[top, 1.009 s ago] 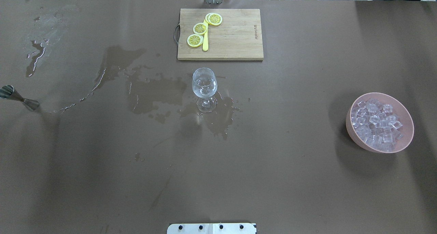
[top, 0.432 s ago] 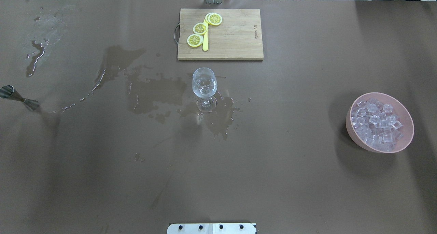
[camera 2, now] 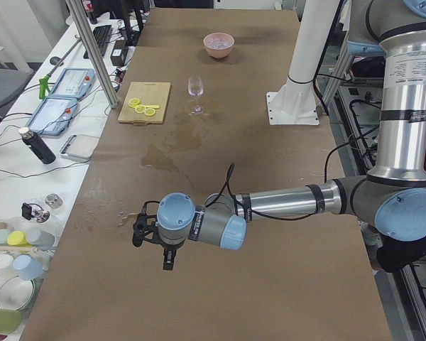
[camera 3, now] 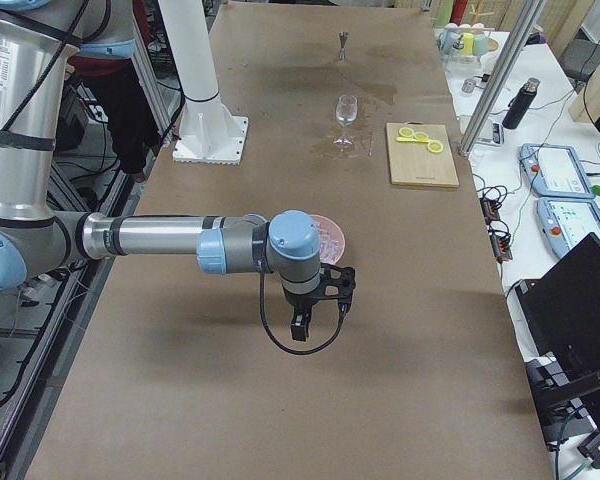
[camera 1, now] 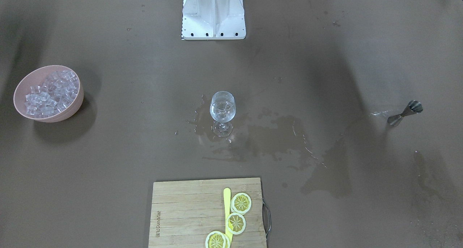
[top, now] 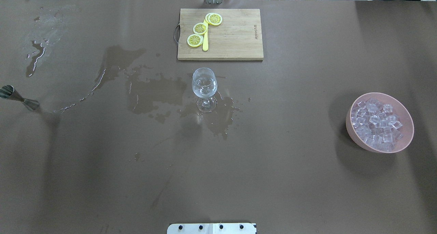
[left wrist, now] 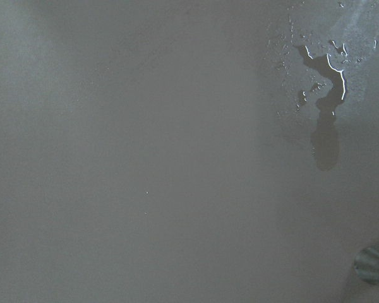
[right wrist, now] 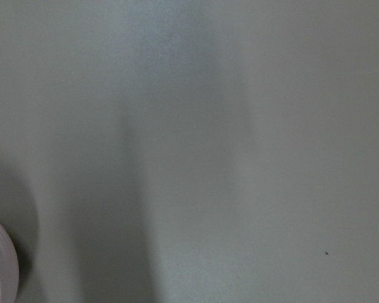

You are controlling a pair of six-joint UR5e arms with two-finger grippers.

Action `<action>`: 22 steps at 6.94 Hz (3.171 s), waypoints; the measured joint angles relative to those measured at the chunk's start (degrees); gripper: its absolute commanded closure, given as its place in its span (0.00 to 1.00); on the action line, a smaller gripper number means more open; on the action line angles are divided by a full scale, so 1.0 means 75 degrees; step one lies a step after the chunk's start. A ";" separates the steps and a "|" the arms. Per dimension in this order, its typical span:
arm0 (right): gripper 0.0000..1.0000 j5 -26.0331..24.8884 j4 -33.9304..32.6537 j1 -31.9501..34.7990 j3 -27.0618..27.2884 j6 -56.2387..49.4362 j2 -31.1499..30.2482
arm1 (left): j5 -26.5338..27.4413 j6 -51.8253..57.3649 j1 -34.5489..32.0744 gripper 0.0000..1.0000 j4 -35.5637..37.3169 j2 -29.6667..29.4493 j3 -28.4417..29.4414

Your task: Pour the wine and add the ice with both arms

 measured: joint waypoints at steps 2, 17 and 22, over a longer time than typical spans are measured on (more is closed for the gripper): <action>0.00 0.0105 -0.0027 -0.0003 0.0018 0.0013 -0.0012 | -0.0009 -0.0003 0.0013 0.03 -0.1824 0.0519 -0.0018; 0.00 0.0079 0.0011 -0.0919 0.0783 0.0926 0.0106 | -0.0794 0.0876 0.2335 0.03 -0.7331 0.0450 0.1929; 0.00 0.0018 0.0053 -0.1178 0.0835 0.1035 0.0097 | -0.1280 -0.0212 0.2340 0.02 -0.7499 0.0228 0.2020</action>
